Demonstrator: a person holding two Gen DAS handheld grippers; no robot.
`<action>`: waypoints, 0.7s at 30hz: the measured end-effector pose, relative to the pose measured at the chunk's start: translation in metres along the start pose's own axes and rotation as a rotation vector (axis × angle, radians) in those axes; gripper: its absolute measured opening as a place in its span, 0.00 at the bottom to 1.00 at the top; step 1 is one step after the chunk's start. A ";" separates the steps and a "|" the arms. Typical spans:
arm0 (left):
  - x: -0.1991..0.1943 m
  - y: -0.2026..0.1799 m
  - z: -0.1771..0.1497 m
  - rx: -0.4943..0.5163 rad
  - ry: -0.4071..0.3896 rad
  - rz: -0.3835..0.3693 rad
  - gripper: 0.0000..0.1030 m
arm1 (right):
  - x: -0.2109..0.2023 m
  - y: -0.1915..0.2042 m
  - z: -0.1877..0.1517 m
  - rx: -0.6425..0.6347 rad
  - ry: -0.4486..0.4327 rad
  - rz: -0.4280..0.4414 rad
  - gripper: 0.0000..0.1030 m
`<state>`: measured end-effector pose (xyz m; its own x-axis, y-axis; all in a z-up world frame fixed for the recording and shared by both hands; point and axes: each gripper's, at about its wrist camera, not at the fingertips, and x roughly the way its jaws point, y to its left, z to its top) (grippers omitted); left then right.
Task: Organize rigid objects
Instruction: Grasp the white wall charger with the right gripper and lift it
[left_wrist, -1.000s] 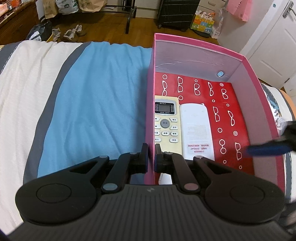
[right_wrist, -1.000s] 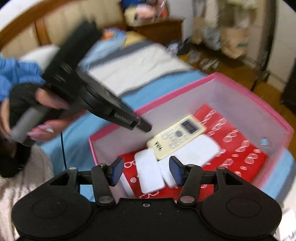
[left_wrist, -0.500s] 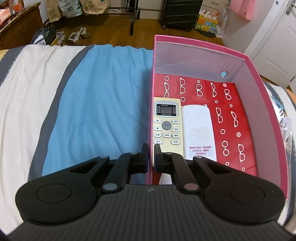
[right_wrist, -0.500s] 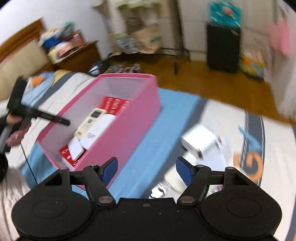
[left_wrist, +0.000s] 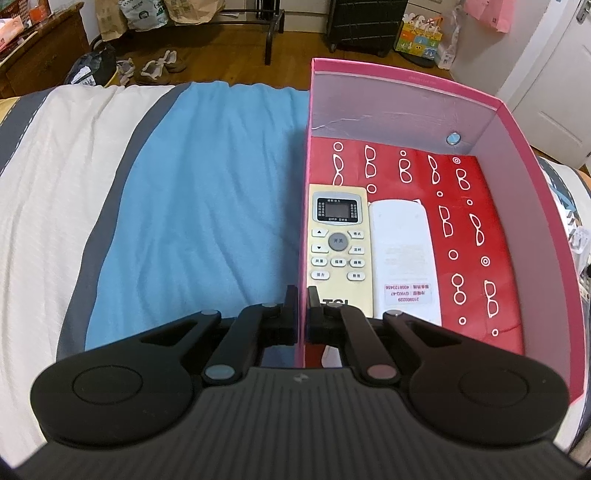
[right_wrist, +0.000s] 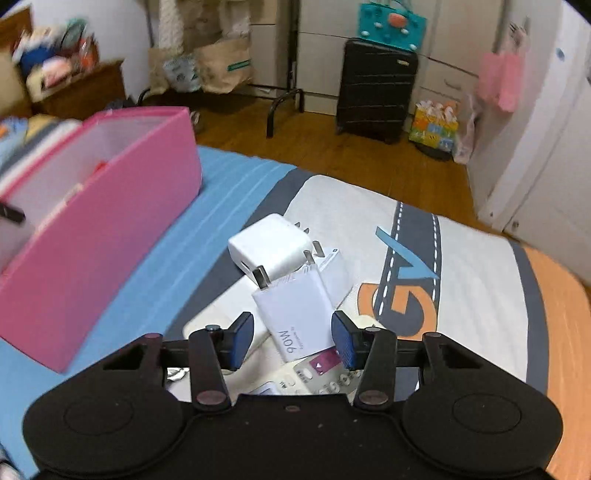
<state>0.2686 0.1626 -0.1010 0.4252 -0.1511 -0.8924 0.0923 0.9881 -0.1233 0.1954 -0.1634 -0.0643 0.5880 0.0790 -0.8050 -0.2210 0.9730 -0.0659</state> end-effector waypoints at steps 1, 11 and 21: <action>0.000 0.000 0.000 -0.002 0.001 -0.002 0.03 | 0.001 0.003 -0.001 -0.025 -0.004 -0.012 0.50; -0.001 0.002 0.000 -0.002 -0.009 -0.013 0.03 | 0.019 0.022 -0.002 -0.138 -0.022 -0.096 0.63; 0.003 0.004 0.001 -0.011 0.003 -0.020 0.04 | 0.041 0.001 0.000 -0.022 -0.036 -0.020 0.61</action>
<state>0.2716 0.1658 -0.1039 0.4209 -0.1703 -0.8910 0.0907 0.9852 -0.1455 0.2192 -0.1589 -0.0969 0.6203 0.0679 -0.7814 -0.2257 0.9696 -0.0949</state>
